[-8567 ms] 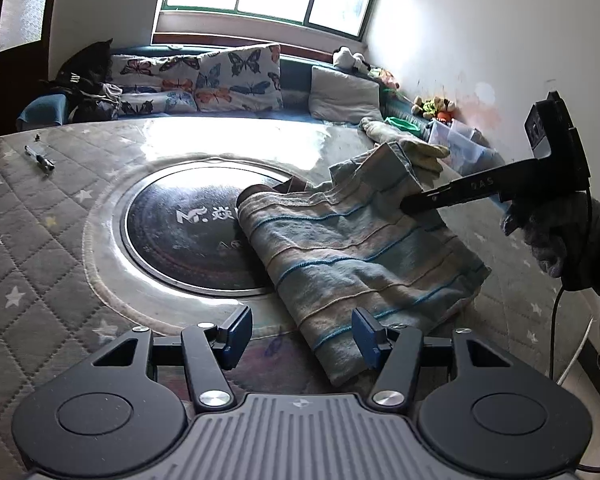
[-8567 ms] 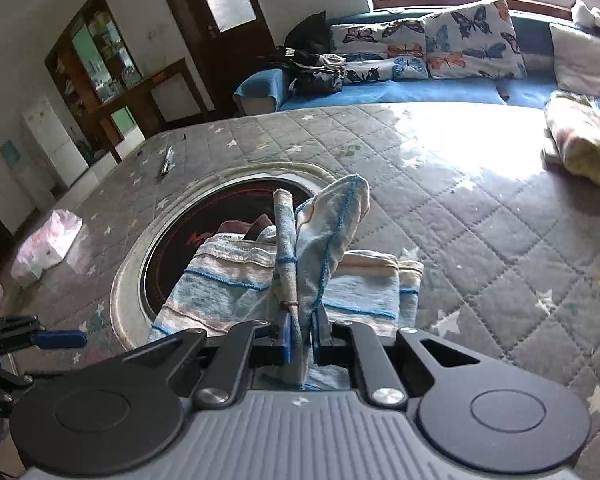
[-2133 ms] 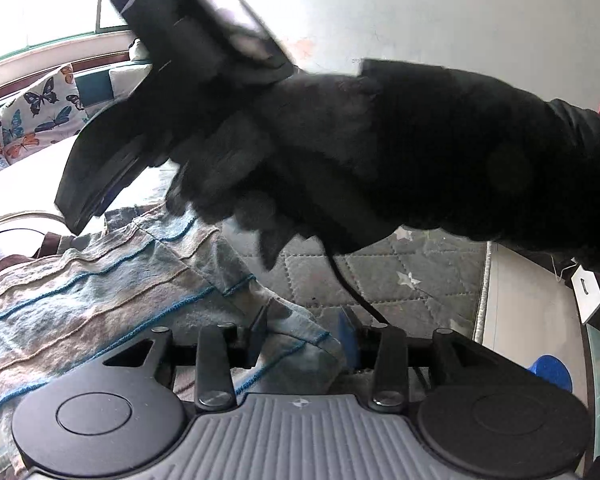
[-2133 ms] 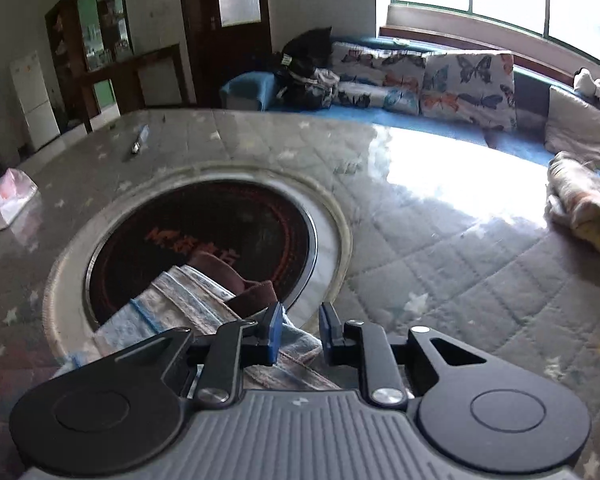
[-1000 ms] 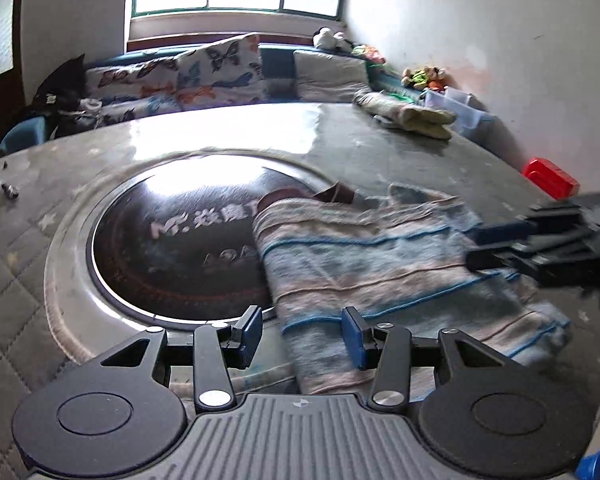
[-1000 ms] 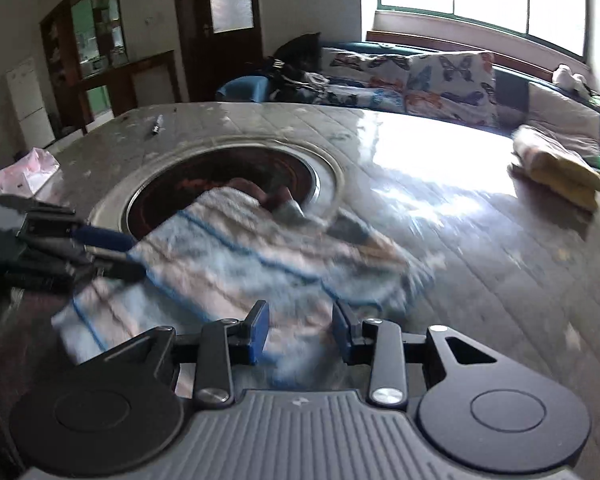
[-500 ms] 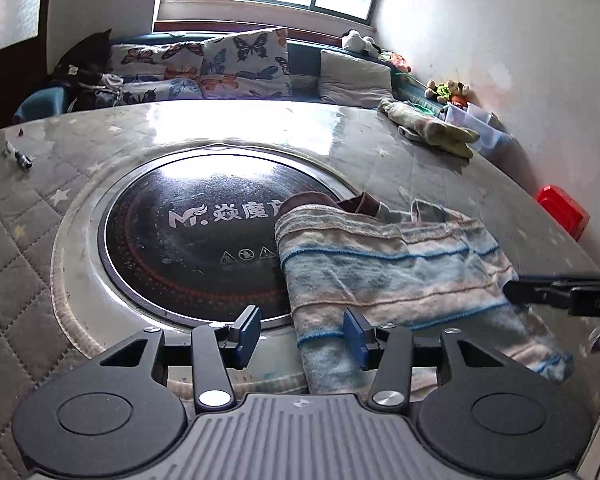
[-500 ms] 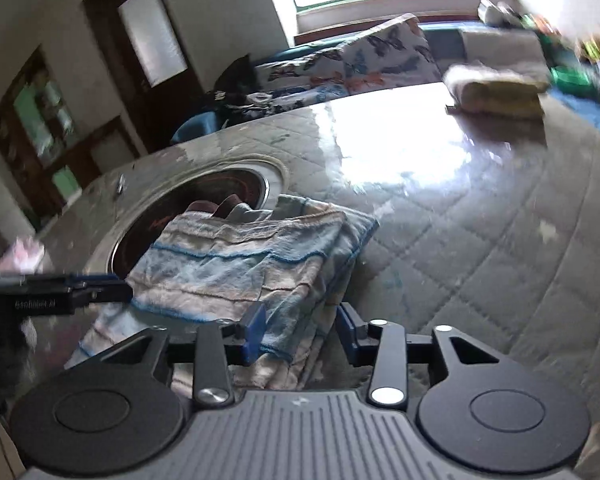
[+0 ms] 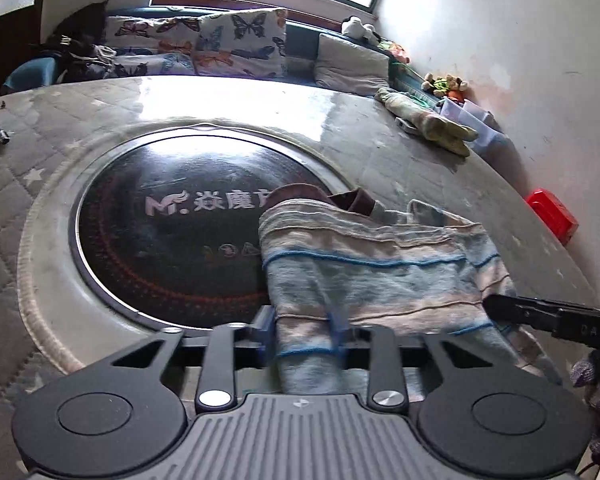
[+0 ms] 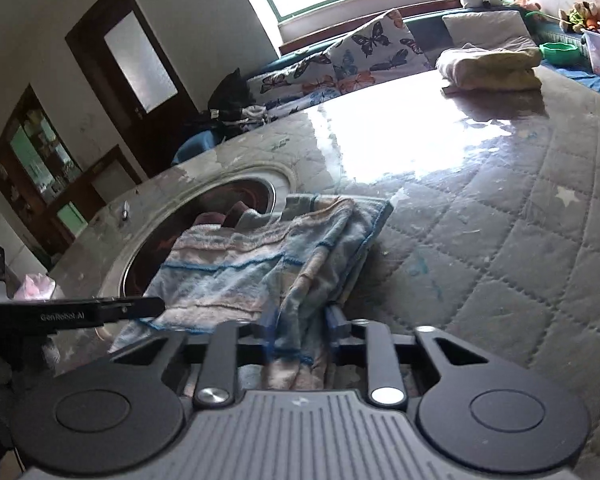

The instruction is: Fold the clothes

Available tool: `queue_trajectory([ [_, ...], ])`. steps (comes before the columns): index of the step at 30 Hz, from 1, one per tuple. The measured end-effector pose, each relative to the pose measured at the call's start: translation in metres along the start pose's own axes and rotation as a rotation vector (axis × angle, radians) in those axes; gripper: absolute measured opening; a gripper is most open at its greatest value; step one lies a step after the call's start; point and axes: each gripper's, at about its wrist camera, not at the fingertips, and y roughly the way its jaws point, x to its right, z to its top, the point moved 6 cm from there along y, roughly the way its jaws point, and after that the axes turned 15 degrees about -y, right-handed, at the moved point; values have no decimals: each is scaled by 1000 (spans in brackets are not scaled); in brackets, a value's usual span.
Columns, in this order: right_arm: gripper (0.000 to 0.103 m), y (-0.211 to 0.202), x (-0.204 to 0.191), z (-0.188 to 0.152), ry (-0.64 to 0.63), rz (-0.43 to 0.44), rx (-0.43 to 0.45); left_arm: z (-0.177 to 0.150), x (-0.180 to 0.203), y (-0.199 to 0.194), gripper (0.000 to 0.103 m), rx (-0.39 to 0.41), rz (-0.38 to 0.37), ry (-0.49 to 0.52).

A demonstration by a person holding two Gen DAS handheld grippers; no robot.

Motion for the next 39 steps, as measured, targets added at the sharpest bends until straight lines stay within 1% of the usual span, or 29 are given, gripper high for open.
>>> queue_trajectory([
  [1,15,-2,1,1,6,3,8,1,3,0,21,1,-2,7],
  [4,13,-10,2,6,13,4,34,6,16,-4,14,17,-17,36],
  [7,13,-22,5,14,1,-11,73,13,36,-8,12,33,-42,74],
  [11,13,-38,15,30,-21,-53,114,19,70,-4,12,53,-62,136],
  [18,13,-62,51,55,-57,-156,141,29,132,14,12,74,-100,213],
  [23,13,-71,78,69,-87,-220,132,31,166,32,12,79,-106,250],
  [29,12,-72,103,76,-90,-275,117,29,191,57,12,51,-103,266],
  [33,12,-71,116,70,-89,-302,97,27,198,70,12,40,-90,283],
  [39,12,-66,133,54,-68,-324,61,16,204,91,13,-8,-74,289],
])
